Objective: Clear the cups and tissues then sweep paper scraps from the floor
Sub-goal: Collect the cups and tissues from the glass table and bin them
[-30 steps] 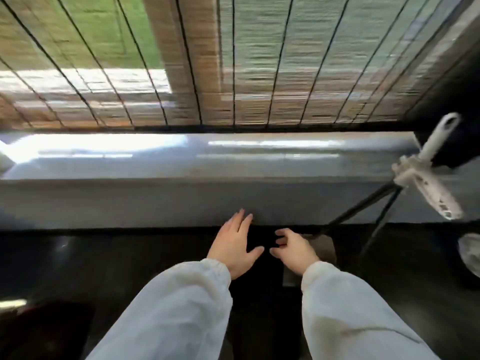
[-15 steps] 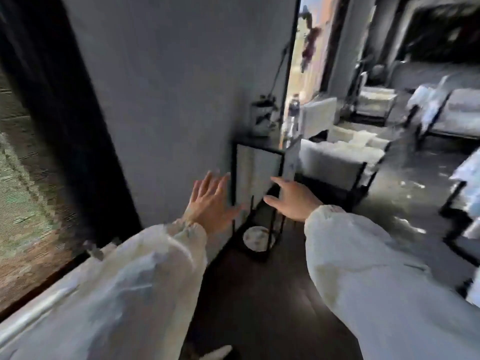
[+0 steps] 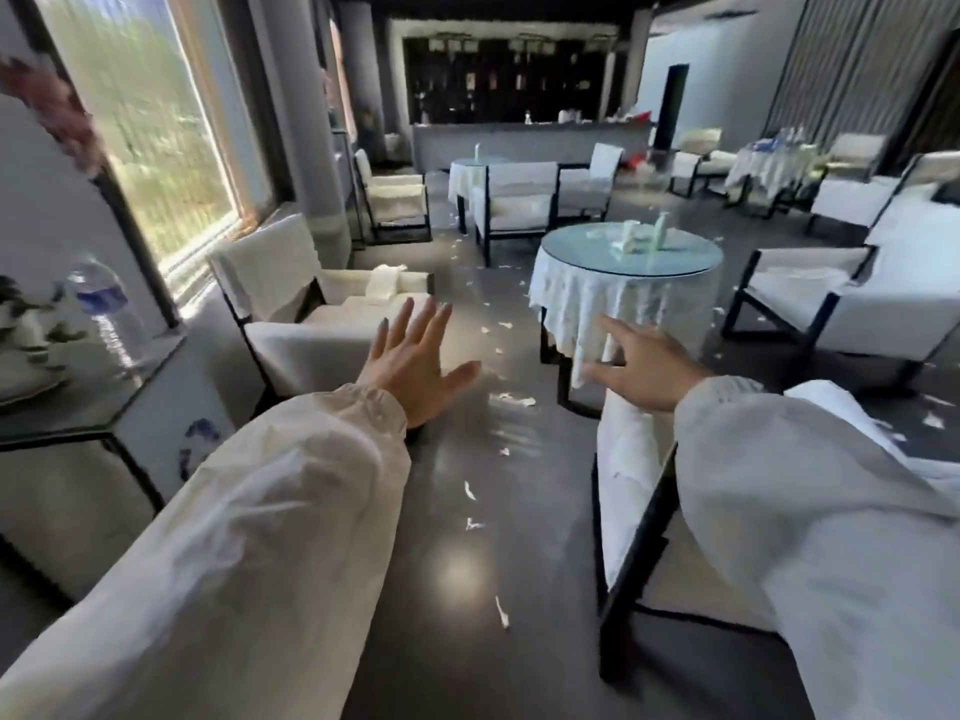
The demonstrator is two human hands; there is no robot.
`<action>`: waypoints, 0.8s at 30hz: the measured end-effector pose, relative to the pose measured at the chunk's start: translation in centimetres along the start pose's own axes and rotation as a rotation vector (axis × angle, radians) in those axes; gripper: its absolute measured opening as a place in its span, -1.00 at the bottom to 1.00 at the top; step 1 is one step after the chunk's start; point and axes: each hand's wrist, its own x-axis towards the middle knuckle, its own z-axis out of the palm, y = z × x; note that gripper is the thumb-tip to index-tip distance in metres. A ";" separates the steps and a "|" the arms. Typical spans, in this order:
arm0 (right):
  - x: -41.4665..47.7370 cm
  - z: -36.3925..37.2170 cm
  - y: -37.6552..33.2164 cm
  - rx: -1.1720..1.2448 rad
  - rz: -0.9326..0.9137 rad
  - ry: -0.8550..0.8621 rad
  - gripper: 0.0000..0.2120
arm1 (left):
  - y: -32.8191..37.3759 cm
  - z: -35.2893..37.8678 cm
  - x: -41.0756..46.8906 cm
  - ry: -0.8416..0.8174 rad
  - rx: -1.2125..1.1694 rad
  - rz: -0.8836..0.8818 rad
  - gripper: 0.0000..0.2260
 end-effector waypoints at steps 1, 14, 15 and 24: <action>1.5 -0.3 1.5 -0.017 0.030 0.030 -0.30 | 0.3 1.4 2.8 0.002 -0.013 0.034 -0.30; 33.9 -1.4 6.4 -0.042 0.206 0.162 -0.32 | -8.1 10.4 39.2 0.065 -0.077 0.231 -0.30; 36.1 -1.6 7.0 -0.044 0.215 0.167 -0.32 | -8.4 11.1 41.7 0.056 -0.078 0.242 -0.30; 56.4 0.5 18.4 -0.016 0.311 0.129 -0.30 | -9.7 23.8 61.4 -0.036 -0.137 0.262 -0.20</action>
